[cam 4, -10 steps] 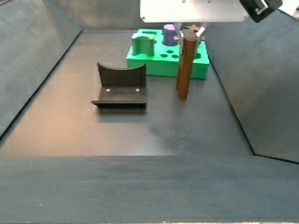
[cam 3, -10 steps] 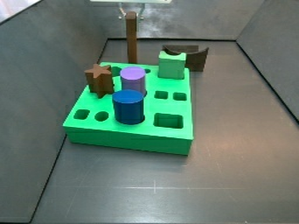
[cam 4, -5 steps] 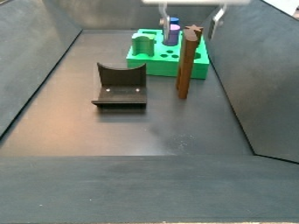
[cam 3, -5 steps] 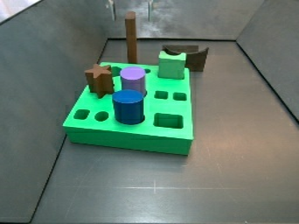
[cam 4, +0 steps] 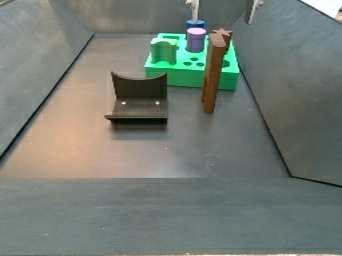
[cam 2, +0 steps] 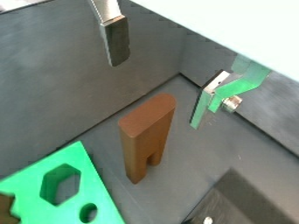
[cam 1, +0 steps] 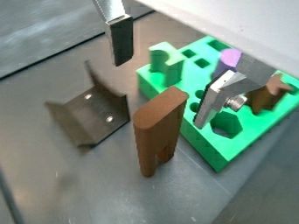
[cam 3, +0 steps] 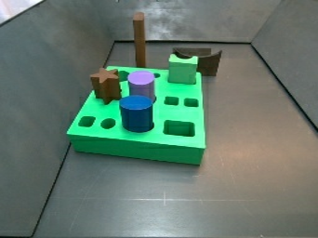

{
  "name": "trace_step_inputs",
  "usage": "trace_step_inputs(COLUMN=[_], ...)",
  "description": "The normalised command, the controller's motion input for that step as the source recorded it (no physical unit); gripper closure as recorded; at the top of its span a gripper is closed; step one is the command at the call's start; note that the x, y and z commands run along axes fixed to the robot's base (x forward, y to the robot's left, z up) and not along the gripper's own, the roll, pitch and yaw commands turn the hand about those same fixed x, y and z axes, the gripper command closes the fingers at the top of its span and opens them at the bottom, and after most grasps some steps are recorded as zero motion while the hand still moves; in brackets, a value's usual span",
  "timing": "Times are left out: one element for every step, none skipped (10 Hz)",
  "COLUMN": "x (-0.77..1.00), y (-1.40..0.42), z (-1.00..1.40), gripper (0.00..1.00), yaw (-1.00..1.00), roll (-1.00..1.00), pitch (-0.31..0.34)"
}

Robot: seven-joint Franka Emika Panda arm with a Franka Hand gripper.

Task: Pick up the square-circle object. Move up. Place the square-circle object on the fixture. Regrasp the square-circle object. Rotate the square-circle object. Move to above the board. Insert the square-circle object.
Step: Rotate the square-circle object.

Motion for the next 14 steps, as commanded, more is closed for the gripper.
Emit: trace_step_inputs(x=[0.03,0.03,0.03,0.03,0.03,0.03,0.03,0.03,0.03,0.03,0.03,0.03,0.03,0.03], y=[0.05,0.03,0.02,0.02,0.01,0.01,0.01,0.01,0.01,0.01,0.01,0.00,0.00,0.00], z=[-0.05,-0.04,-0.04,-0.03,-0.03,-0.03,-0.03,-0.03,-0.03,-0.03,-0.03,-0.03,-0.03,-0.03], gripper=[0.00,0.00,0.00,0.00,0.00,0.00,0.00,0.00,0.00,0.00,0.00,0.00,0.00,0.00], yaw=[1.00,1.00,1.00,1.00,1.00,1.00,1.00,1.00,1.00,1.00,1.00,1.00,1.00,1.00], roll=[0.00,0.00,0.00,0.00,0.00,0.00,0.00,0.00,0.00,0.00,0.00,0.00,0.00,0.00], pitch=[0.006,0.006,0.006,0.007,0.007,0.007,0.007,0.007,0.007,0.007,0.008,0.008,0.008,0.008])
